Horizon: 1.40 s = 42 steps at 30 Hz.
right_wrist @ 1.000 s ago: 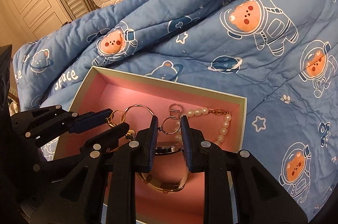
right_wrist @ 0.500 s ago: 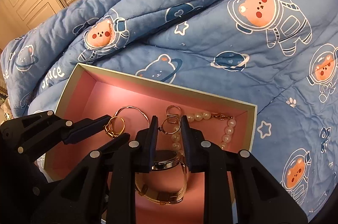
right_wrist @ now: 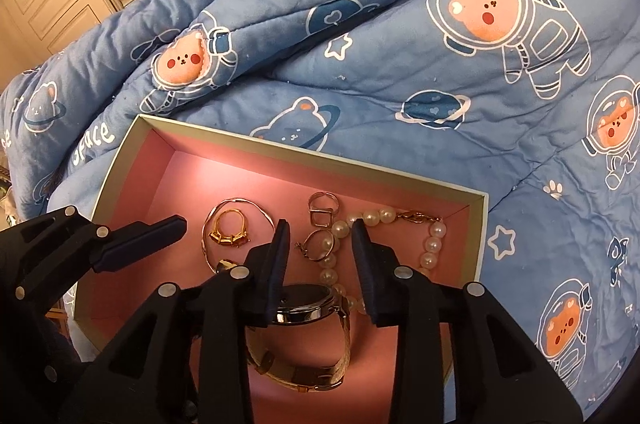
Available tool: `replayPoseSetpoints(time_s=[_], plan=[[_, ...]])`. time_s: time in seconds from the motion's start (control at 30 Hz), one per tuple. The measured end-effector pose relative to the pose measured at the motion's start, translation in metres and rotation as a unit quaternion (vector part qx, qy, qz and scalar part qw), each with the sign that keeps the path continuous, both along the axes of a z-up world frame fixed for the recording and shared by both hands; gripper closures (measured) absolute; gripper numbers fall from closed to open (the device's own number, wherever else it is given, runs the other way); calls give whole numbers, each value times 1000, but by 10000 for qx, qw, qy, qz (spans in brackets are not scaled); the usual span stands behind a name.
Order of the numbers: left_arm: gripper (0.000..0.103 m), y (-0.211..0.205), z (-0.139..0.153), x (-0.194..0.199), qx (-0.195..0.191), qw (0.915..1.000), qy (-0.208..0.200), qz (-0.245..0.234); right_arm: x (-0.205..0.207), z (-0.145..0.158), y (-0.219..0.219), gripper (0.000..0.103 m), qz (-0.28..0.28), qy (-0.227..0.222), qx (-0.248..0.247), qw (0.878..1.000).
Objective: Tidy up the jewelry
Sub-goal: 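Move both tools back to the gold flower earrings on the quilt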
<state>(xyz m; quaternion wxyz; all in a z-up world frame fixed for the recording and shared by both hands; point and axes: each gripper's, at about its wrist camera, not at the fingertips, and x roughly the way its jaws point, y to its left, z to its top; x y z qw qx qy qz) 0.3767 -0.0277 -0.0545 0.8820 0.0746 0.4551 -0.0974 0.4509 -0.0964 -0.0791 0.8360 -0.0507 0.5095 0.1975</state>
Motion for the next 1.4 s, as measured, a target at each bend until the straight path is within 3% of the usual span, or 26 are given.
replayPoseSetpoints(time_s=[0.17,0.27,0.33,0.37,0.57,0.73,0.93,1.17,1.4], plan=[[52,6,14,-15,-196,9995,-255,41,-8,17,-7,64,-5,-267,198,9994],[39,17,25,-31,-363,9981,-480,133,-19,28,-21,63,-84,-430,446,9980],[26,27,30,-45,-507,9964,-626,273,-30,34,-33,49,-187,-548,602,9965],[24,32,32,-50,-576,9954,-687,332,-37,37,-40,42,-241,-634,684,9954],[20,51,27,-92,-803,9920,-827,511,-81,43,-71,40,-330,-803,945,9917],[18,50,19,-124,-889,9909,-869,515,-121,38,-85,40,-227,-964,890,9911],[17,33,1,-157,-762,9935,-800,287,-163,24,-92,40,-4,-1067,717,9917],[17,24,-18,-177,-912,9935,-600,323,-202,4,-95,40,220,-1113,583,9918],[7,15,-23,-202,-1064,9910,-805,131,-236,-18,-89,43,552,-1101,414,9915]])
